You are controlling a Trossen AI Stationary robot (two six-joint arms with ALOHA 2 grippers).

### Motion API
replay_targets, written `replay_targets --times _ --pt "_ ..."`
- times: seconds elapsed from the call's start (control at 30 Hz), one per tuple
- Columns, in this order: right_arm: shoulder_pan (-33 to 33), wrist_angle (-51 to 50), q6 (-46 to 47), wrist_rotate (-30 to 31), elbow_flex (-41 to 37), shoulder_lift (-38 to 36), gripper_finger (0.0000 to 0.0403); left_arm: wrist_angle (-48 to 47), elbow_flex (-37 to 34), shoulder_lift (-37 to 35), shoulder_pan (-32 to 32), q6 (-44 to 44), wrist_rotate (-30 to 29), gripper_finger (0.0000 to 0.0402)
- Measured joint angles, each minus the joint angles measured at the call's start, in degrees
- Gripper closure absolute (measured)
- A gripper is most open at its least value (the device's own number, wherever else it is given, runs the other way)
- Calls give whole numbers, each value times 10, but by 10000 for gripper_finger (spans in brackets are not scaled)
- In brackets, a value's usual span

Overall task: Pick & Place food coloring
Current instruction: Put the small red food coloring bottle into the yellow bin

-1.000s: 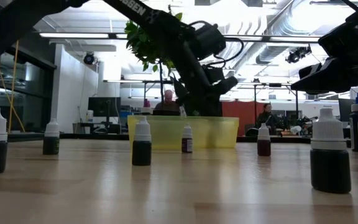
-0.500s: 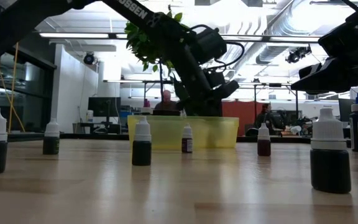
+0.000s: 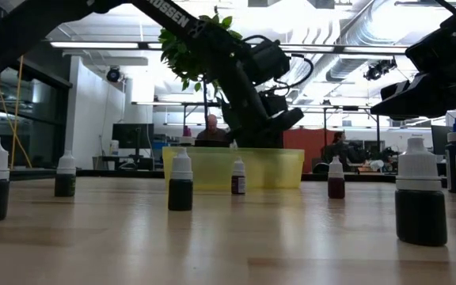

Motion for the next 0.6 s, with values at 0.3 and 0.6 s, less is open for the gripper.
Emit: replay_targets --times 0.3,0.6 --pt "0 0 0 0 0 0 402 -2 0 0 0 0 0 366" --pt "0 0 0 0 0 0 402 -2 0 0 0 6 -1 323"
